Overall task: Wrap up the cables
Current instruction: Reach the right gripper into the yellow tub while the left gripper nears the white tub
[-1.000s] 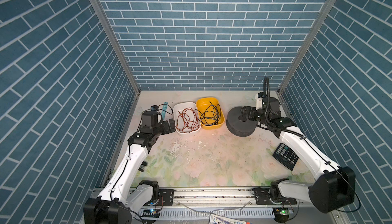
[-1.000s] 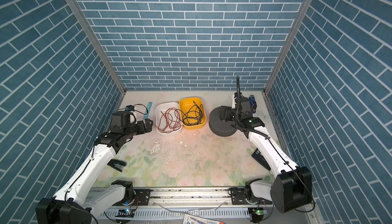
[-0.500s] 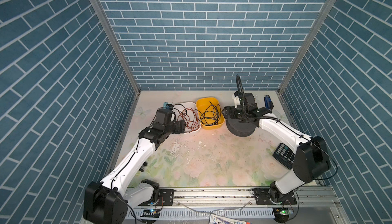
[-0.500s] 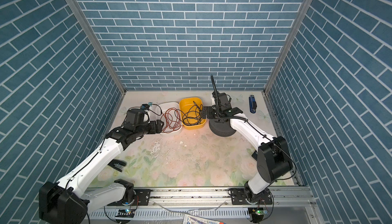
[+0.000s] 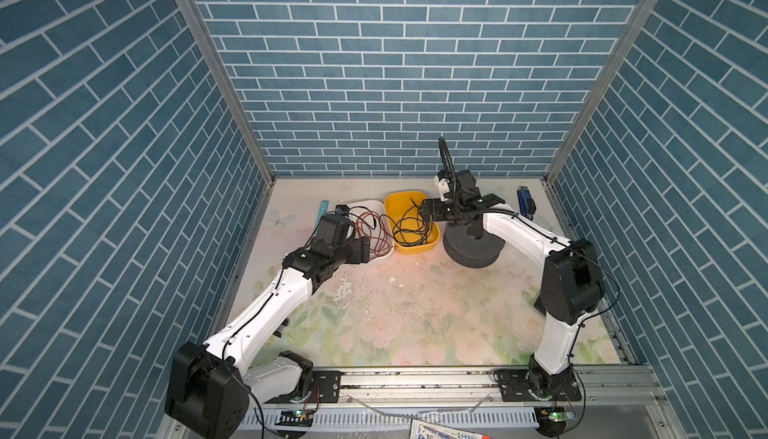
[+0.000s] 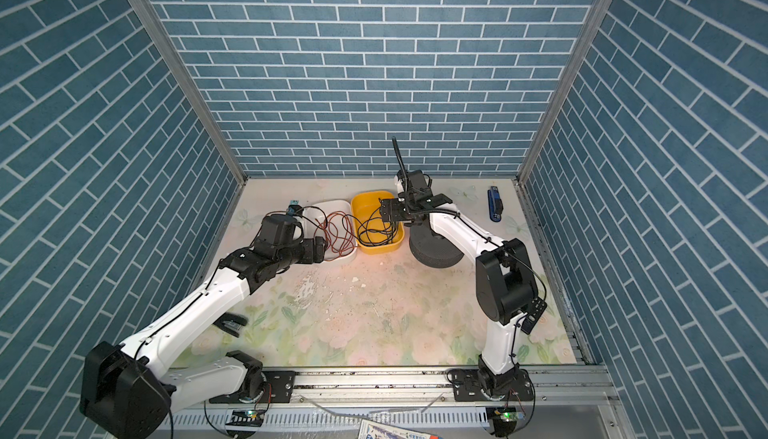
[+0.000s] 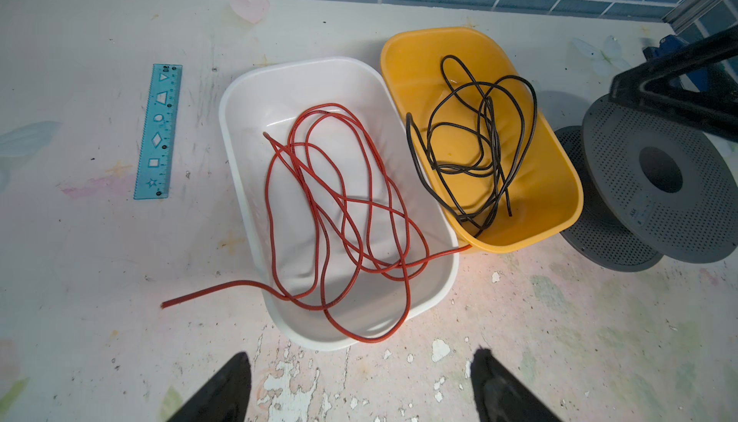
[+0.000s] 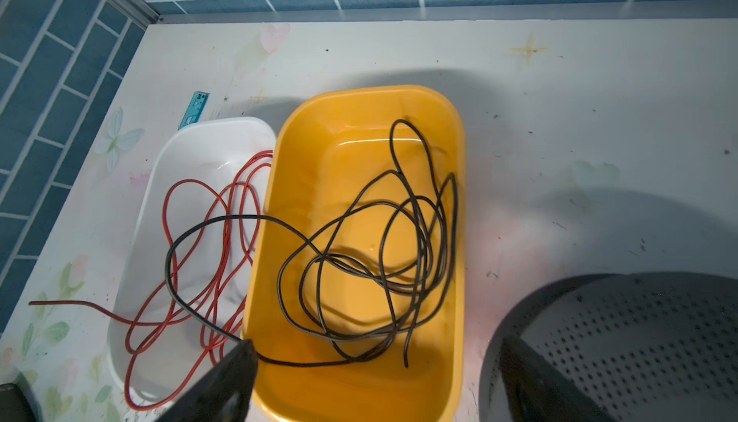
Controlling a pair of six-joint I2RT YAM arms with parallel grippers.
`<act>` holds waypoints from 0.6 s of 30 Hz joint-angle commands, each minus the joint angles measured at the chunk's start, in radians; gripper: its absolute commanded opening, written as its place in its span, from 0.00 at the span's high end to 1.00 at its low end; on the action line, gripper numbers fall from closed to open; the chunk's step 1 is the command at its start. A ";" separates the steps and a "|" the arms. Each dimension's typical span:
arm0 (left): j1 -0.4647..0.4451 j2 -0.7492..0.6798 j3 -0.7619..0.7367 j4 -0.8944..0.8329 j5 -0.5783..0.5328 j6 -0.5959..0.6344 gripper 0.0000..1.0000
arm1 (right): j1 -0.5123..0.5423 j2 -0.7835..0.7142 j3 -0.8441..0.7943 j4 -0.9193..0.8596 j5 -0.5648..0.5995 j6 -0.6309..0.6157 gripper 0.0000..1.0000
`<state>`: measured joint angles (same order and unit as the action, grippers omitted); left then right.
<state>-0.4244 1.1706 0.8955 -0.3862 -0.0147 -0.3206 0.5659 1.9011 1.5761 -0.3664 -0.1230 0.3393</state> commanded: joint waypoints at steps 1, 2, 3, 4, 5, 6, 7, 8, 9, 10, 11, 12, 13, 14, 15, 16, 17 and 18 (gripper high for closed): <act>-0.006 -0.017 0.006 -0.020 0.000 0.019 0.13 | 0.020 0.098 0.120 -0.099 0.019 -0.033 0.10; -0.005 -0.018 0.004 -0.025 0.008 0.014 0.13 | 0.022 0.128 0.156 -0.127 0.029 -0.033 0.12; -0.005 -0.022 -0.003 -0.024 0.019 0.006 0.13 | 0.026 0.162 0.196 -0.151 0.047 -0.036 0.13; -0.006 -0.029 -0.015 -0.018 0.033 0.000 0.13 | 0.030 0.192 0.228 -0.168 0.072 -0.042 0.14; -0.006 -0.039 -0.028 -0.013 0.038 -0.007 0.13 | 0.034 0.217 0.252 -0.177 0.094 -0.046 0.14; -0.005 -0.049 -0.044 -0.004 0.039 -0.017 0.13 | 0.037 0.243 0.278 -0.185 0.112 -0.049 0.15; -0.006 -0.060 -0.061 0.004 0.039 -0.027 0.13 | 0.040 0.267 0.301 -0.194 0.131 -0.050 0.15; -0.006 -0.067 -0.074 0.007 0.040 -0.034 0.13 | 0.039 0.284 0.319 -0.203 0.148 -0.051 0.16; -0.006 -0.072 -0.086 0.009 0.038 -0.036 0.12 | 0.041 0.320 0.338 -0.213 0.168 -0.053 0.17; -0.005 -0.074 -0.093 0.007 0.038 -0.036 0.12 | 0.042 0.345 0.359 -0.225 0.185 -0.056 0.19; -0.006 -0.072 -0.097 0.003 0.037 -0.034 0.12 | 0.043 0.365 0.379 -0.239 0.195 -0.059 0.19; -0.005 -0.067 -0.097 -0.005 0.035 -0.033 0.12 | 0.044 0.390 0.401 -0.252 0.211 -0.064 0.19; -0.006 -0.061 -0.096 -0.013 0.035 -0.031 0.12 | 0.043 0.412 0.422 -0.265 0.227 -0.067 0.20; -0.006 -0.057 -0.096 -0.018 0.038 -0.032 0.12 | 0.044 0.432 0.441 -0.275 0.233 -0.070 0.20; -0.005 -0.053 -0.096 -0.022 0.041 -0.031 0.12 | 0.043 0.456 0.463 -0.284 0.232 -0.074 0.20; -0.006 -0.050 -0.096 -0.022 0.047 -0.031 0.12 | 0.043 0.479 0.487 -0.296 0.229 -0.077 0.21; -0.005 -0.049 -0.095 -0.023 0.051 -0.033 0.12 | 0.045 0.498 0.504 -0.305 0.228 -0.077 0.22; -0.005 -0.052 -0.097 -0.024 0.052 -0.034 0.12 | 0.045 0.517 0.524 -0.314 0.231 -0.076 0.28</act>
<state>-0.4252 1.1164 0.8108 -0.3916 0.0257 -0.3485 0.6075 2.3756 2.0254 -0.6018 0.0631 0.2874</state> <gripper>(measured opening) 0.877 0.735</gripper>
